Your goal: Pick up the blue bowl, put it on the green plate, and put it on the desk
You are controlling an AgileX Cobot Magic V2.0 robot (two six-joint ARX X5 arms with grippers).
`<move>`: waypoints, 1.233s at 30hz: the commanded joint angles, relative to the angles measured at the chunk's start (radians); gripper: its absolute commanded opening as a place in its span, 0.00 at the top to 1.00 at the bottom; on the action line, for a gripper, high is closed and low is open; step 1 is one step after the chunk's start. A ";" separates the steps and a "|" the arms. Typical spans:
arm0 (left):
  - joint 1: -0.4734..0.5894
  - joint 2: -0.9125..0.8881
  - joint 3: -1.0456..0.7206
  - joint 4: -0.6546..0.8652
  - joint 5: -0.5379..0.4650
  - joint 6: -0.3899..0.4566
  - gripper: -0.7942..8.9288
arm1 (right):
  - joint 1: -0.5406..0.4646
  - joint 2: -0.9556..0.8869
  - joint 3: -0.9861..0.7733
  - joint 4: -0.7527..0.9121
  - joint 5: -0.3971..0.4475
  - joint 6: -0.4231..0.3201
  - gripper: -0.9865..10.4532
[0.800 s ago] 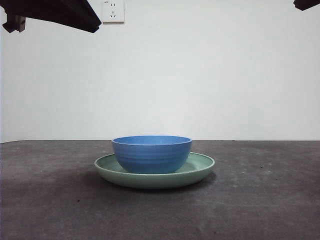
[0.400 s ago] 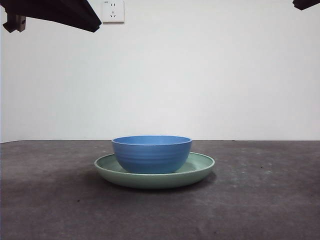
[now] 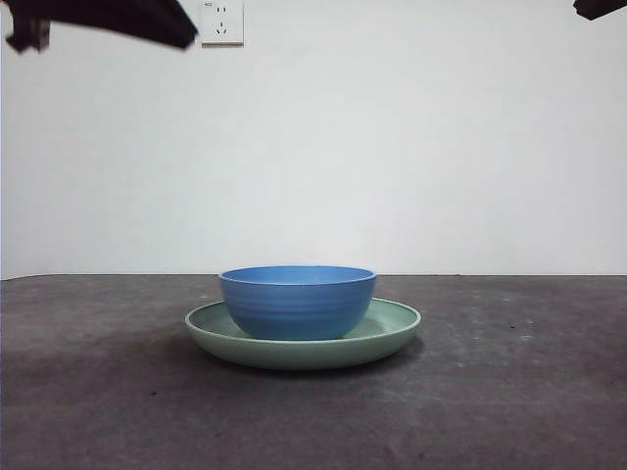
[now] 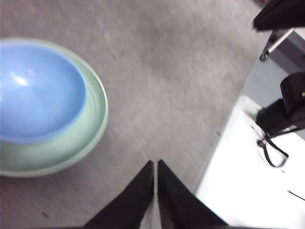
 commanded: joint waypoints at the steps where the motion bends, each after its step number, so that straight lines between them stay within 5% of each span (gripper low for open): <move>1: 0.033 -0.054 0.009 0.061 -0.062 0.074 0.91 | 0.005 0.006 0.016 0.010 -0.003 -0.011 0.91; 11: 0.369 -0.365 -0.141 0.457 -0.269 0.096 0.91 | 0.005 0.006 0.016 0.010 -0.003 -0.011 0.91; 18: 0.544 -0.586 -0.344 0.519 -0.428 0.122 0.91 | 0.005 0.006 0.016 0.010 -0.003 -0.011 0.91; 37: 0.641 -0.962 -0.806 0.504 -0.451 0.115 0.91 | 0.005 0.006 0.016 0.010 -0.003 -0.011 0.91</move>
